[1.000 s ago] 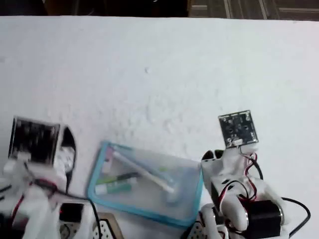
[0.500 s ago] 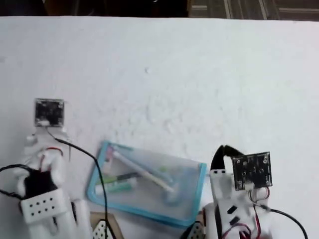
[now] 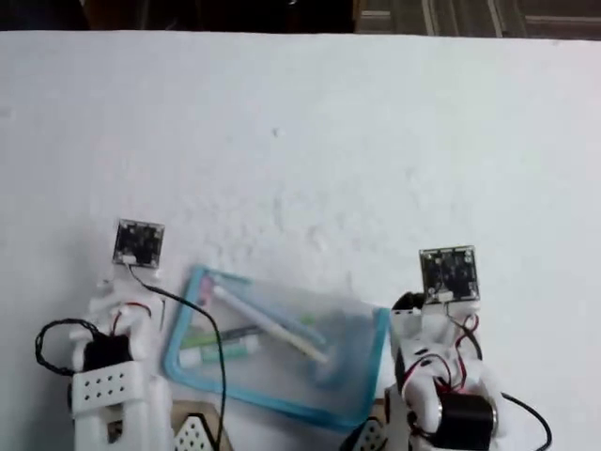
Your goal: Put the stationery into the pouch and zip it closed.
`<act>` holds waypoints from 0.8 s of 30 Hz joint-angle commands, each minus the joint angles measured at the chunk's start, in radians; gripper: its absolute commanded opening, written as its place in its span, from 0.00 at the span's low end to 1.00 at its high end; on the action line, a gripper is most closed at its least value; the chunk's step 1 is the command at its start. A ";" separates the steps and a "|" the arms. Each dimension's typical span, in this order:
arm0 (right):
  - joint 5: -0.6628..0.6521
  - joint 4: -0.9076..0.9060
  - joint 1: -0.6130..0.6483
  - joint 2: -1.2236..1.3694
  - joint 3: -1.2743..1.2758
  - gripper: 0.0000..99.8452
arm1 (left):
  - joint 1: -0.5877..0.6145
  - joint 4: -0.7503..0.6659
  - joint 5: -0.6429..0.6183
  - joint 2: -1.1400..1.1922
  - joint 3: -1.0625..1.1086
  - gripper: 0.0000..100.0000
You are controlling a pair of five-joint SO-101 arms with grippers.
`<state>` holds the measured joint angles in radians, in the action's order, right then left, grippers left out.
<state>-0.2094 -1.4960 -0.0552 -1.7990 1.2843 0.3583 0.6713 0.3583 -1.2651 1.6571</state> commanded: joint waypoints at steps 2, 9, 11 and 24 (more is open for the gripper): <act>-0.008 0.056 0.054 0.001 0.044 0.02 | -0.005 -0.048 0.003 -0.013 0.002 0.02; -0.008 0.128 0.091 0.001 0.206 0.02 | -0.005 -0.048 0.003 -0.013 0.002 0.02; -0.008 0.165 0.085 0.001 0.233 0.02 | -0.005 -0.048 0.003 -0.013 0.002 0.02; -0.008 0.226 0.087 0.001 0.407 0.02 | -0.005 -0.048 0.003 -0.013 0.002 0.02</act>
<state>-0.2079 -1.2720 0.0261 -1.8021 1.6648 0.3583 0.6437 0.3583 -1.2635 1.6617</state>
